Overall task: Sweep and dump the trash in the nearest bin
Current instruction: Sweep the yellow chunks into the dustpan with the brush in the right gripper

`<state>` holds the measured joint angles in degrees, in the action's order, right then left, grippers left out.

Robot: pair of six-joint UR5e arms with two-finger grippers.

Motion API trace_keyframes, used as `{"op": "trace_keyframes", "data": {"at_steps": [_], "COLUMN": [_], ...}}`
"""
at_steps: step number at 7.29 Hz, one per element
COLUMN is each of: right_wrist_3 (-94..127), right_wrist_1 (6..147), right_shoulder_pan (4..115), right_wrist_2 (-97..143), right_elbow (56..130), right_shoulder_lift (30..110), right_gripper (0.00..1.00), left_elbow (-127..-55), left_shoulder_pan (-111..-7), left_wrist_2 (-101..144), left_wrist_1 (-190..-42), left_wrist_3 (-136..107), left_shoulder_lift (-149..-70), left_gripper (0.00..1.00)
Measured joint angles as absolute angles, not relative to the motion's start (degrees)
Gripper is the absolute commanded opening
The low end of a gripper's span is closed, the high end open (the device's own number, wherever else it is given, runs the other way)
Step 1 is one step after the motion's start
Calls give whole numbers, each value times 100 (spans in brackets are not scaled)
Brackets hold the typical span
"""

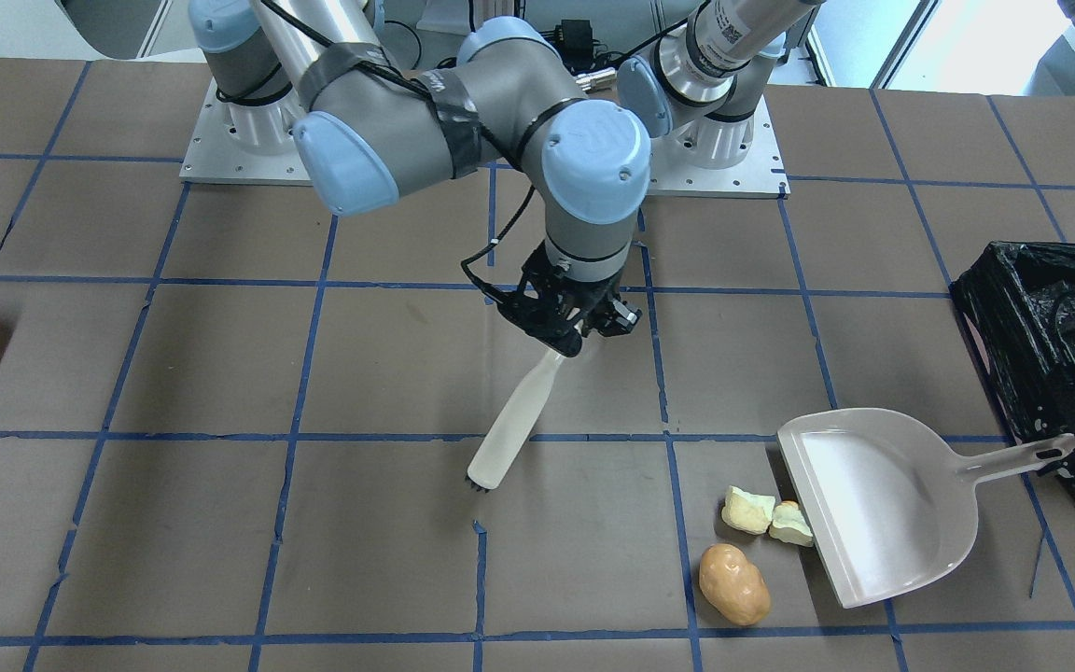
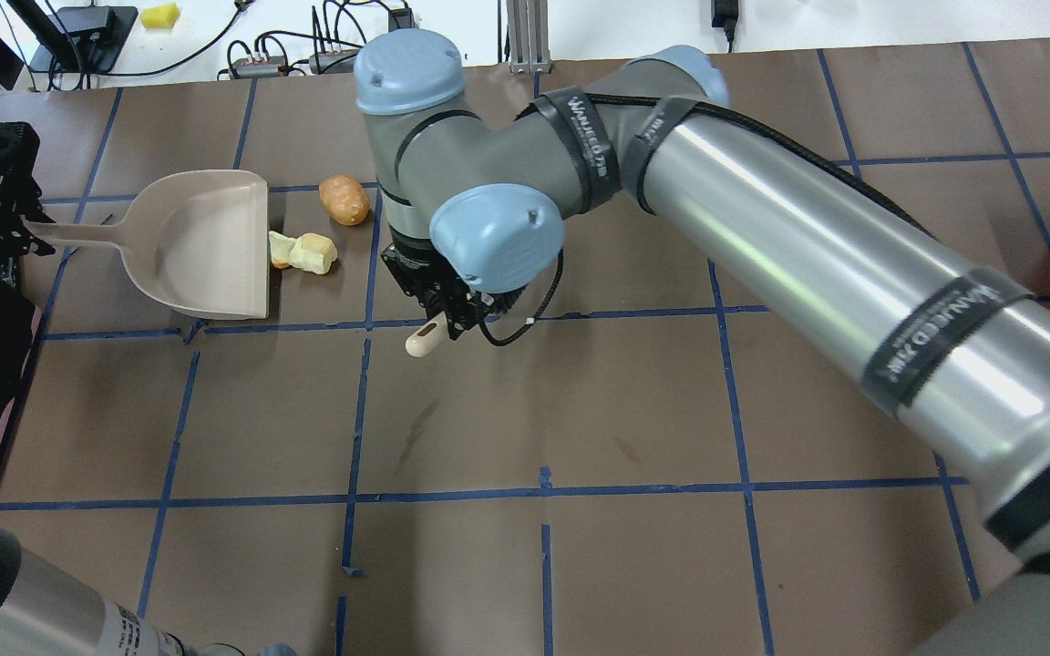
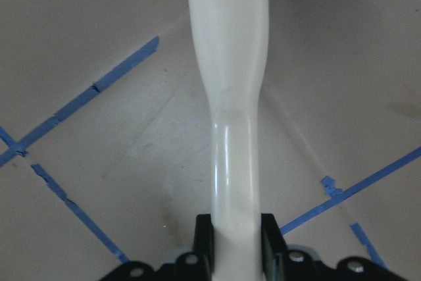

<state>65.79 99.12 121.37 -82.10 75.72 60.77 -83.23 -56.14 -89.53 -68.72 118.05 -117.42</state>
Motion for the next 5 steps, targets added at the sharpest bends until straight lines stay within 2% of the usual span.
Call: {"op": "trace_keyframes", "data": {"at_steps": [5], "right_wrist_3": [6527], "right_wrist_1": [10421], "right_shoulder_pan": [12582], "right_wrist_2": [-7872], "right_elbow": [6829], "right_shoulder_lift": [5372], "right_gripper": [0], "left_elbow": [-8393], "left_shoulder_pan": [-5429], "left_wrist_2": [-8963], "left_wrist_1": [-6814], "left_wrist_3": [11628], "left_shoulder_lift": [-11874], "left_gripper": [12]}}
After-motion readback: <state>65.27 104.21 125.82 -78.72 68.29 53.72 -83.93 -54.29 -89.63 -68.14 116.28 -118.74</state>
